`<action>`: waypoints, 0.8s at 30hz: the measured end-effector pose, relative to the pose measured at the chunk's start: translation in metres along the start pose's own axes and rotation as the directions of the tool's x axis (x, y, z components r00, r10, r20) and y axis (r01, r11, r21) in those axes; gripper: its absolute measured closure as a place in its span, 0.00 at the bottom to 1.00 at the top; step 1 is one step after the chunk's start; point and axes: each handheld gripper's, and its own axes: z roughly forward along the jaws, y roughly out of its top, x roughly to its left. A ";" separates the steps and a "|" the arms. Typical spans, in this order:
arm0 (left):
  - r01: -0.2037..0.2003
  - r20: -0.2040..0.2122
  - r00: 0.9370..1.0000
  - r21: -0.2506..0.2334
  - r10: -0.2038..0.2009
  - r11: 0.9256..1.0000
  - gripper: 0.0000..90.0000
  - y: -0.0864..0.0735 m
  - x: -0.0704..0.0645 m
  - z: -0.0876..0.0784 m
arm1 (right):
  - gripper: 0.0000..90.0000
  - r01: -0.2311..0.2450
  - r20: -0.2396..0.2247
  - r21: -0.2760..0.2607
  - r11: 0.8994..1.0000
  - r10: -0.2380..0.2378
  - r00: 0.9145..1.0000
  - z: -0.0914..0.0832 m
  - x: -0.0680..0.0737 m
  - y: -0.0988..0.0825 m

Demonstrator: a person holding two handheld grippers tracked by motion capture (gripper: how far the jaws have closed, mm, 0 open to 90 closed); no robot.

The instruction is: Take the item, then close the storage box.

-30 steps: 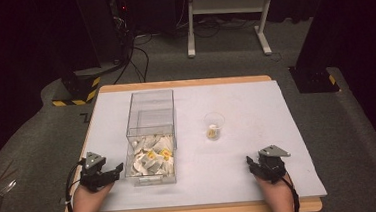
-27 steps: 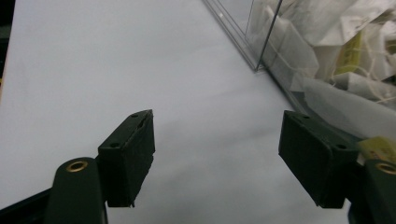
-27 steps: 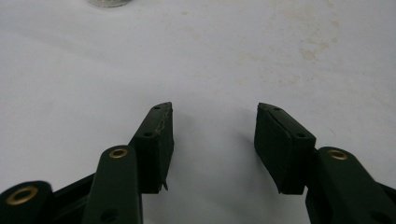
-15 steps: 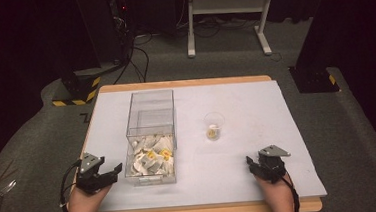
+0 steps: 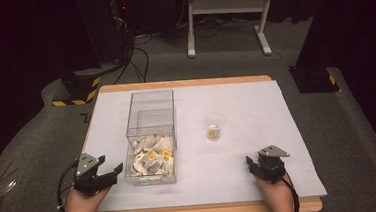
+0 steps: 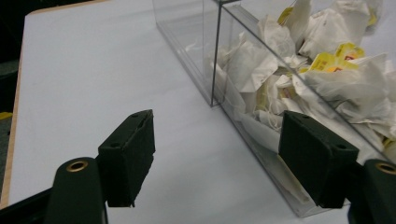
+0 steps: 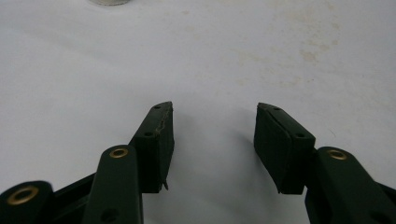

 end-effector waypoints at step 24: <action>-0.054 0.103 0.993 -0.078 0.062 0.995 0.29 0.008 -0.027 -0.022 | 0.54 0.000 0.003 -0.002 1.000 0.000 1.000 0.000 0.001 0.000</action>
